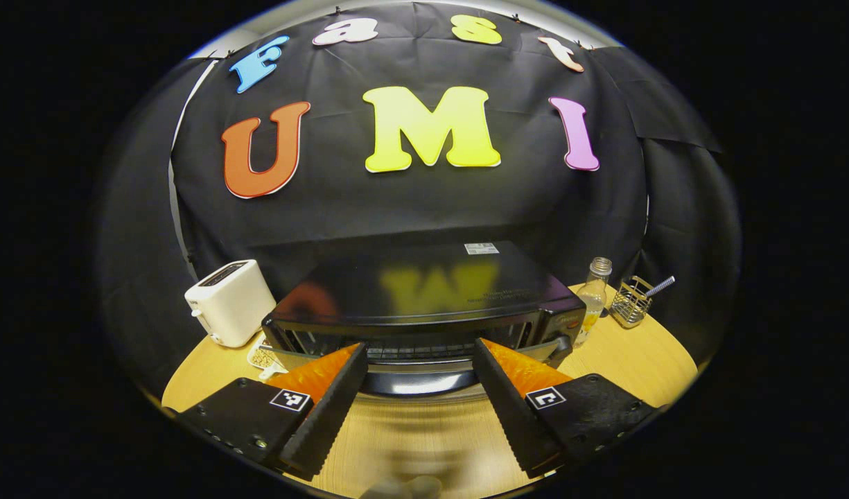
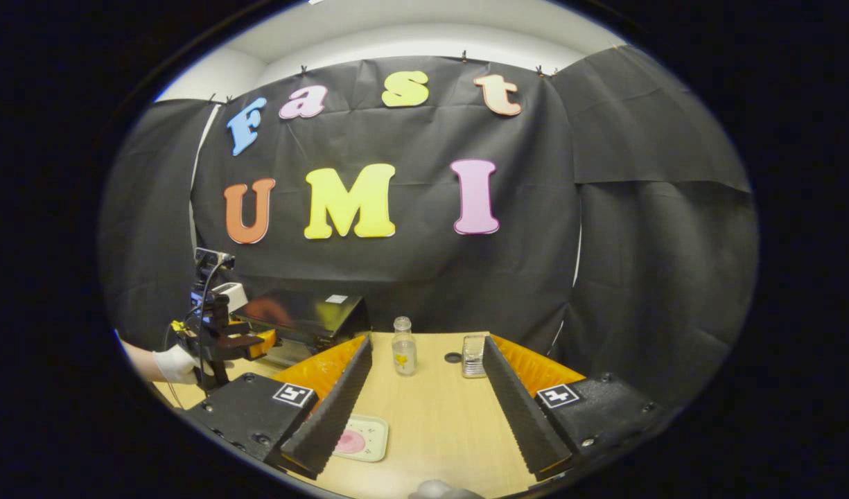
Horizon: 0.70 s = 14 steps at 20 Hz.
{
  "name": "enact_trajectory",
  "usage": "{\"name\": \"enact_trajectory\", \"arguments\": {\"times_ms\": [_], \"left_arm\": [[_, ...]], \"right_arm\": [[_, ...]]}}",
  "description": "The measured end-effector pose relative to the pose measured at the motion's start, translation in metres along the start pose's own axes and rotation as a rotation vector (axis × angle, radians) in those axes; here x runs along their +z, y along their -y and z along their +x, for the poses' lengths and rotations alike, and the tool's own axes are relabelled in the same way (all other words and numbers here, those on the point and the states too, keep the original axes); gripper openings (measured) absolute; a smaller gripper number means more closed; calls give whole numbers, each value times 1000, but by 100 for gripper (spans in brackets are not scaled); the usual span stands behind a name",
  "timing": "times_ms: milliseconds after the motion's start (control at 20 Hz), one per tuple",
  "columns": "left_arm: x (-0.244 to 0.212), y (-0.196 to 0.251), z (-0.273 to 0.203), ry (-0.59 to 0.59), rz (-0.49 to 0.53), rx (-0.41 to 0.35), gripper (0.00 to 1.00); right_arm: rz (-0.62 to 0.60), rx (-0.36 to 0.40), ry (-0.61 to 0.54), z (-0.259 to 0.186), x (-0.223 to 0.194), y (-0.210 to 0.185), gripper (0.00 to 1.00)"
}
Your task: Open the electric oven with the left hand, put the food in, and close the electric oven.
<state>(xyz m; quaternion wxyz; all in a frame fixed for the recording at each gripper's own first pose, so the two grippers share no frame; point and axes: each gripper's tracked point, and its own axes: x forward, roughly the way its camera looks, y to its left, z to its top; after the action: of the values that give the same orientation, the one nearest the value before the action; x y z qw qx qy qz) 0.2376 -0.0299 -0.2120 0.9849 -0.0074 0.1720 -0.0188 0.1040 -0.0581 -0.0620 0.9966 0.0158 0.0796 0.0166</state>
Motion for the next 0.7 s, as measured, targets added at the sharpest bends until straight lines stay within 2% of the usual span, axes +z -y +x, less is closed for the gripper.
{"name": "enact_trajectory", "arguments": {"times_ms": [300, 700], "left_arm": [[-35, 2, -30, -47, -10, -36, 97], [-94, 4, -56, -127, -17, -40, 97]], "right_arm": [[1, 0, -17, -16, -11, -14, 100], [-15, -11, -29, -34, -21, -28, 100]]}}
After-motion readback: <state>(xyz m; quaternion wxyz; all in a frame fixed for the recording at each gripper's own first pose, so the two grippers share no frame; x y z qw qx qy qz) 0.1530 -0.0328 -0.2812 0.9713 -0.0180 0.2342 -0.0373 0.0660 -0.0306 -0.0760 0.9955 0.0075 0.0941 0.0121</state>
